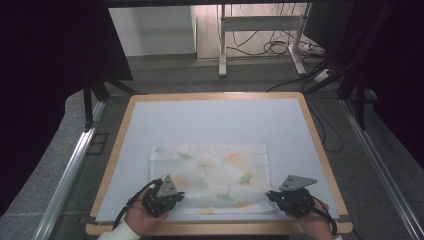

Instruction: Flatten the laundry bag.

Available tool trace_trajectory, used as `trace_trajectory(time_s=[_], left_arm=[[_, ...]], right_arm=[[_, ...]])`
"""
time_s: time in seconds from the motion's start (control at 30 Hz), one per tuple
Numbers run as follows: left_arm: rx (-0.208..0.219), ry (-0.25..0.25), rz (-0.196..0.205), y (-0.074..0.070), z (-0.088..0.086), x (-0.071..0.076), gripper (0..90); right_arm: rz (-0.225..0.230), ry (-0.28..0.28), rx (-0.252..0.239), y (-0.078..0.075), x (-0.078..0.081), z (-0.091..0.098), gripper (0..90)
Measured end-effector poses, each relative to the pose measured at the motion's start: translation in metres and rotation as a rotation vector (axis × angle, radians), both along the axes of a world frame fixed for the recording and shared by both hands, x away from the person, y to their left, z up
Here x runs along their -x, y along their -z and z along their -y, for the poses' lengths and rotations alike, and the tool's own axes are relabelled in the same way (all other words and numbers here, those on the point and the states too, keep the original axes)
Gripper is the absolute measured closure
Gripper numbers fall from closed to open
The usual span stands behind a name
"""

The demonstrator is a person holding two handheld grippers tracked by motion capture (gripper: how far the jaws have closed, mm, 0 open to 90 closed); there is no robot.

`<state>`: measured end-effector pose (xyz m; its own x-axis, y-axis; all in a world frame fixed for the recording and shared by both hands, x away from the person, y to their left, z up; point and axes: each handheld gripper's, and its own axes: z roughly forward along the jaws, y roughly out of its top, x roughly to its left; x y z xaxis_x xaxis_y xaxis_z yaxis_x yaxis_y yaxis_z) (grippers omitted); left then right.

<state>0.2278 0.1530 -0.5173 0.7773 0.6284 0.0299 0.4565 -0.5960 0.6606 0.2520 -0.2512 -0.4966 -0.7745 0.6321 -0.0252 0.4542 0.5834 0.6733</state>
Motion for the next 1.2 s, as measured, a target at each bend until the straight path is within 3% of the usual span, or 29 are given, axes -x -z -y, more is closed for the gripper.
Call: trace_trajectory(time_s=[0.23,0.67,0.87,1.2], left_arm=[[0.04,-0.022,0.037,-0.013,-0.007,-0.001,90.0],[0.055,-0.048,0.08,-0.031,-0.012,-0.011,90.0],[0.052,-0.065,0.097,-0.039,-0.015,-0.024,90.0],[0.067,-0.097,0.142,-0.059,-0.014,-0.051,90.0]], right_arm=[[0.033,-0.008,-0.065,-0.011,-0.001,0.003,85.5],[0.12,0.0,-0.103,-0.029,-0.01,-0.002,85.6],[0.164,0.002,-0.102,-0.041,-0.023,-0.007,85.6],[0.199,0.035,-0.121,-0.058,-0.053,-0.012,85.5]])
